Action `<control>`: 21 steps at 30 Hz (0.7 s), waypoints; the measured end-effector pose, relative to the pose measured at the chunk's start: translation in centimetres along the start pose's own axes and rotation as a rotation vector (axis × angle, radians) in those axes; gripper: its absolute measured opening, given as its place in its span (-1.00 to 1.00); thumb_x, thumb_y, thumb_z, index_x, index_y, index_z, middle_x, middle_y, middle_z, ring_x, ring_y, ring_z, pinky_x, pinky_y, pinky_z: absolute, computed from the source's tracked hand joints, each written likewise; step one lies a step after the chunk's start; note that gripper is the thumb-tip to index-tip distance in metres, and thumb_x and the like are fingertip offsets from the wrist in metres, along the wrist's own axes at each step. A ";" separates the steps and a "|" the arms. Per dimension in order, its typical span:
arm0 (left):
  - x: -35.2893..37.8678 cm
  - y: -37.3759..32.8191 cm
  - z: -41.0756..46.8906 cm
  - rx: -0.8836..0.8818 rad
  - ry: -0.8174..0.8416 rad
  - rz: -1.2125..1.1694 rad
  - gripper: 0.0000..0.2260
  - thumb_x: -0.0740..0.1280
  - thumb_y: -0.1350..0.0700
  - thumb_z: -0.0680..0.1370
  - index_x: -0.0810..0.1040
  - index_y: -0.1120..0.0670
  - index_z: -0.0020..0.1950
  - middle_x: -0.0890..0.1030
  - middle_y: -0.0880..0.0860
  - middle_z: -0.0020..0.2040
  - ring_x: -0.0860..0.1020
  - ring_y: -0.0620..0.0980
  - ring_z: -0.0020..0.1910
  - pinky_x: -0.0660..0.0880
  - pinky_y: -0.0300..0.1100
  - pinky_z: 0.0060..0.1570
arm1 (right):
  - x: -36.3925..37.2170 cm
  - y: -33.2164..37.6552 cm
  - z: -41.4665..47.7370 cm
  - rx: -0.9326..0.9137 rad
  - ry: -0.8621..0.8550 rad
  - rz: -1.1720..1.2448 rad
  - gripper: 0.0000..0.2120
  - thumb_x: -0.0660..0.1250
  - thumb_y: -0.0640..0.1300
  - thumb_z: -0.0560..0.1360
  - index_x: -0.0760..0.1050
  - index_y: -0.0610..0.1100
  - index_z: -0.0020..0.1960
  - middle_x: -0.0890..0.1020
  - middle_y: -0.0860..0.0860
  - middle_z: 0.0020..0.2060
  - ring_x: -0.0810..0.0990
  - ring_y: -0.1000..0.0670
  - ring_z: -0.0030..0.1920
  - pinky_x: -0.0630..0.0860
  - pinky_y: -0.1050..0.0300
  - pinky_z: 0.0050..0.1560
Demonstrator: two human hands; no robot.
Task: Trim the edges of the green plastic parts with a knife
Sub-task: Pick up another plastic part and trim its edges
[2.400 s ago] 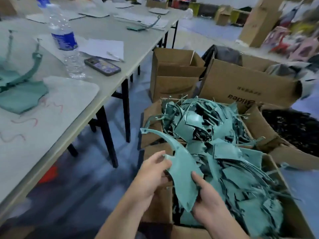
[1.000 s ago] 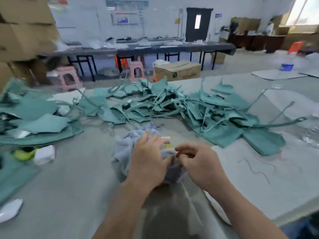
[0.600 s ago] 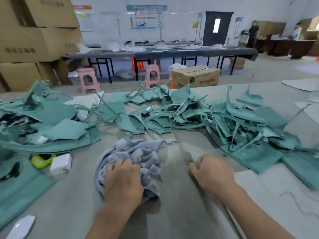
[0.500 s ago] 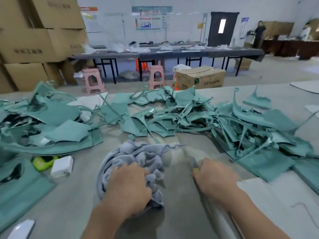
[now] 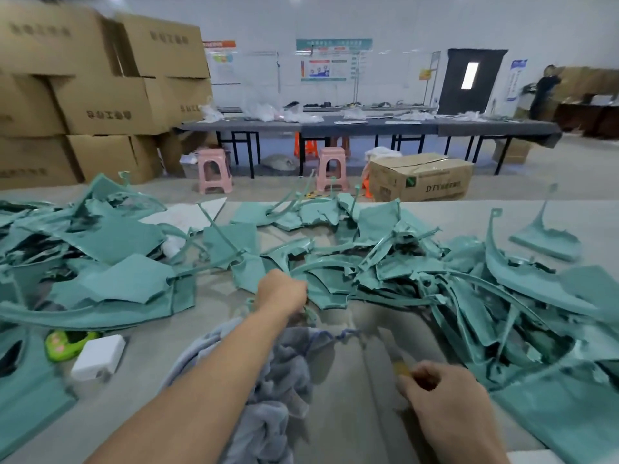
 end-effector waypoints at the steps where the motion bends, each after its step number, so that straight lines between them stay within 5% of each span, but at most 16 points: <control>1: 0.1 0.0 0.4 -0.020 -0.047 -0.092 -0.90 0.37 0.11 0.50 0.59 0.13 -0.09 0.67 0.08 -0.20 0.65 0.07 -0.23 0.61 -0.08 -0.22 | -0.1 0.1 0.2 -0.021 0.025 0.009 -0.84 0.53 0.14 0.40 0.61 0.35 -0.30 0.63 0.31 -0.43 0.59 0.28 -0.34 0.42 0.31 -0.29; 5: -2.3 -1.0 0.4 0.132 -0.224 -0.447 -0.78 0.23 0.20 0.62 0.61 0.14 -0.16 0.67 0.03 -0.36 0.67 -0.05 -0.44 0.67 0.06 -0.21 | 0.2 0.2 0.9 -0.043 0.056 0.050 -0.84 0.55 0.12 0.40 0.62 0.34 -0.29 0.64 0.31 -0.42 0.60 0.27 -0.35 0.39 0.37 -0.32; 10: -7.9 -1.3 -3.3 0.380 -0.284 -0.448 -0.78 0.22 0.15 0.59 0.60 0.06 -0.20 0.62 -0.02 -0.38 0.51 -0.04 -0.56 0.45 -0.12 -0.48 | 1.0 -0.1 1.2 -0.060 0.025 0.205 -0.87 0.56 0.03 0.41 0.67 0.14 -0.30 0.64 0.15 -0.47 0.55 0.18 -0.45 0.44 0.25 -0.35; 14: -11.1 3.2 -7.4 0.455 -0.065 -0.553 -0.78 0.29 0.16 0.61 0.65 0.01 -0.19 0.46 0.03 -0.51 0.36 -0.01 -0.59 0.31 -0.19 -0.55 | 0.6 0.4 0.9 0.031 0.228 0.887 -0.81 0.56 -0.24 0.32 0.61 -0.18 -0.42 0.63 -0.16 -0.36 0.52 0.03 -0.40 0.44 0.16 -0.29; 16: -12.3 5.6 -9.0 0.480 0.104 -0.506 -0.78 0.30 0.17 0.64 0.70 -0.02 -0.09 0.45 0.09 -0.50 0.35 0.00 -0.60 0.34 -0.18 -0.55 | 0.4 0.9 0.6 0.141 0.405 1.214 -0.88 0.46 -0.23 0.33 0.61 -0.29 -0.21 0.71 -0.23 -0.06 0.63 -0.07 -0.17 0.48 0.03 -0.10; 18: -13.4 7.5 -10.2 0.498 0.264 -0.391 -0.74 0.28 0.17 0.66 0.71 0.05 -0.15 0.47 0.14 -0.49 0.38 0.03 -0.59 0.45 -0.10 -0.49 | 0.2 1.0 0.1 0.239 0.554 1.431 -0.69 0.36 -0.25 0.44 0.56 -0.45 0.09 0.67 -0.29 0.18 0.67 -0.19 0.12 0.59 -0.10 0.04; 21: -14.6 9.5 -11.3 0.444 0.319 -0.302 -0.78 0.31 0.20 0.65 0.73 0.08 -0.09 0.59 0.09 -0.40 0.54 0.10 -0.44 0.48 -0.15 -0.35 | 0.0 1.3 -1.0 0.284 0.687 1.582 -0.69 0.31 -0.27 0.51 0.54 -0.44 0.19 0.62 -0.37 0.21 0.67 -0.30 0.18 0.68 -0.17 -0.03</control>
Point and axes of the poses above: each hand's wrist, its own z-axis towards the middle knuckle, its own x-axis out of the palm, y = z × x, the point moved 1 cm from there along z, towards the middle knuckle
